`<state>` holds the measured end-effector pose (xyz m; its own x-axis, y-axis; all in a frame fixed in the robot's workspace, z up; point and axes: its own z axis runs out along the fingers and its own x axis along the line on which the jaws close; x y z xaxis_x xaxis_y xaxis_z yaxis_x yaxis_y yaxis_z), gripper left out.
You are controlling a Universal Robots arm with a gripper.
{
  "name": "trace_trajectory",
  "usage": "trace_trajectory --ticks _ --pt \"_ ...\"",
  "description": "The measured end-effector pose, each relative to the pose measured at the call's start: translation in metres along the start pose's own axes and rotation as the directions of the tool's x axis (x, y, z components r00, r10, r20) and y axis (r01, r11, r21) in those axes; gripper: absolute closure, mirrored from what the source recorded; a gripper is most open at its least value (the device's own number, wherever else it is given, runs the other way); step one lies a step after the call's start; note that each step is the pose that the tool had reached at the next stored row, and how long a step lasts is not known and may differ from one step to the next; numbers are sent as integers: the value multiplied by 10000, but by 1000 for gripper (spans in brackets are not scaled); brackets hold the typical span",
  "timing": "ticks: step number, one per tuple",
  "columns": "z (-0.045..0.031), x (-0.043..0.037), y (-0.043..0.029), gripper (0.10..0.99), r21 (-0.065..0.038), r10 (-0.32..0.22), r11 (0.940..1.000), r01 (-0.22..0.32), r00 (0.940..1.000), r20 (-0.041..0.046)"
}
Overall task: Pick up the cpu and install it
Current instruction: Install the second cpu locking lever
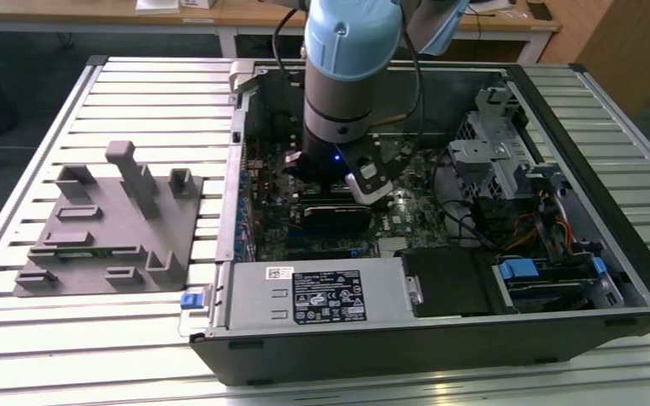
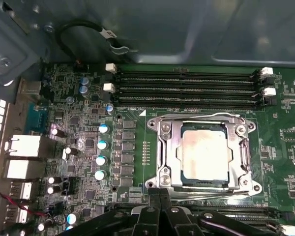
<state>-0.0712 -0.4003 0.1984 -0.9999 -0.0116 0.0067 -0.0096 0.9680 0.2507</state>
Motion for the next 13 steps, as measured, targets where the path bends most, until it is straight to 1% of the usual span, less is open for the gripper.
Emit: trace_trajectory --ticks 7,13 --pt "23 12 -4 980 -97 -2 10000 2 10000 0" --pt "54 17 0 980 -233 -2 9997 2 10000 1"
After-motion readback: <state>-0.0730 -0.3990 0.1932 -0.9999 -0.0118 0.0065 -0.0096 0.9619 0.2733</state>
